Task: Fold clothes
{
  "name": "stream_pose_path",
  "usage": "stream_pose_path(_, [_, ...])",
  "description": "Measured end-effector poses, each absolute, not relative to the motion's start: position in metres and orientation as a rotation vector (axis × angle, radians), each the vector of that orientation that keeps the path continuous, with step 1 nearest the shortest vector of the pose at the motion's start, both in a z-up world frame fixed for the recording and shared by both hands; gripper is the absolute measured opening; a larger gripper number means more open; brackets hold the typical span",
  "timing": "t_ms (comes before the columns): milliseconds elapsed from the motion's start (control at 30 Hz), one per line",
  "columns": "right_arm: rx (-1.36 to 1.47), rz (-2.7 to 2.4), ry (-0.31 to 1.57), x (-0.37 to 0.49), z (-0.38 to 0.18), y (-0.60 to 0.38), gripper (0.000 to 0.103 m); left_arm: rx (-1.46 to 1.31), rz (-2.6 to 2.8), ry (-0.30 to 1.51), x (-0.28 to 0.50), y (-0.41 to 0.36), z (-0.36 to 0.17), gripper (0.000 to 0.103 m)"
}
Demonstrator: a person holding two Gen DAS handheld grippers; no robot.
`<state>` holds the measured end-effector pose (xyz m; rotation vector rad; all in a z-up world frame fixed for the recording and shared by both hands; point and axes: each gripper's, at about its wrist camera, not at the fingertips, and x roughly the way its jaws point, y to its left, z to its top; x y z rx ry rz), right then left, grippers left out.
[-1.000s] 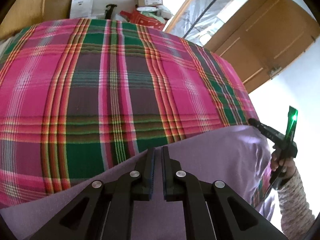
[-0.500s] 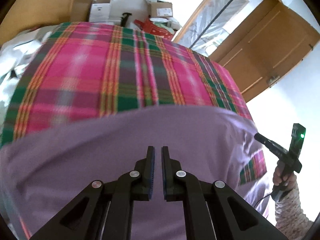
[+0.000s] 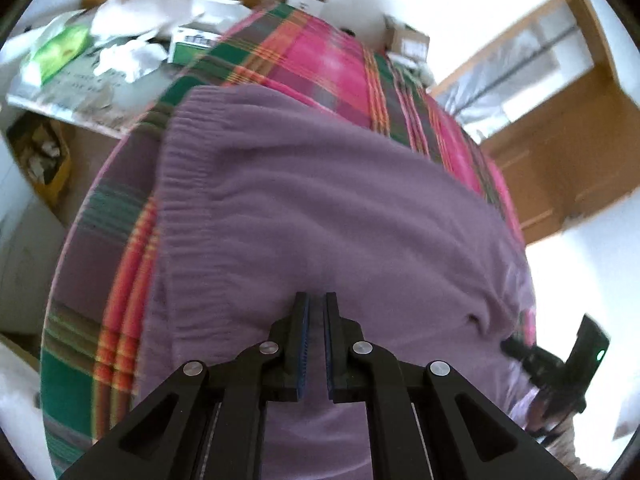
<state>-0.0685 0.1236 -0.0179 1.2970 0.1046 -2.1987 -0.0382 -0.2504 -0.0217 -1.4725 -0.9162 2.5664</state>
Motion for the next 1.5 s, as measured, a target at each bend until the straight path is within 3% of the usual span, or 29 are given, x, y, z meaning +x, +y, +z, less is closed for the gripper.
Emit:
stream_pose_path(167, [1.277,-2.232,0.119,-0.061,-0.018,0.118,0.021,-1.453,2.6,-0.949,-0.058,-0.268,-0.019,0.007])
stream_pose_path(533, [1.28,-2.263,0.034,-0.063,-0.021,0.12,0.022,-1.383,2.655,-1.116,-0.118,-0.308,-0.023,0.007])
stream_pose_path(1067, [1.25,-2.297,-0.037,-0.054,-0.022,0.122,0.029,-1.352,2.653,-1.222,-0.118,-0.318,-0.018,0.007])
stream_pose_path(1467, [1.208,-2.344,-0.296,0.009,-0.022,0.163,0.029,-1.306,2.692,-1.068,-0.019,-0.276,0.032,0.007])
stream_pose_path(1500, [1.218,-2.342,-0.289,0.015,-0.023,0.162,0.029,-1.303,2.688,-1.059,-0.007,-0.271,0.033,0.013])
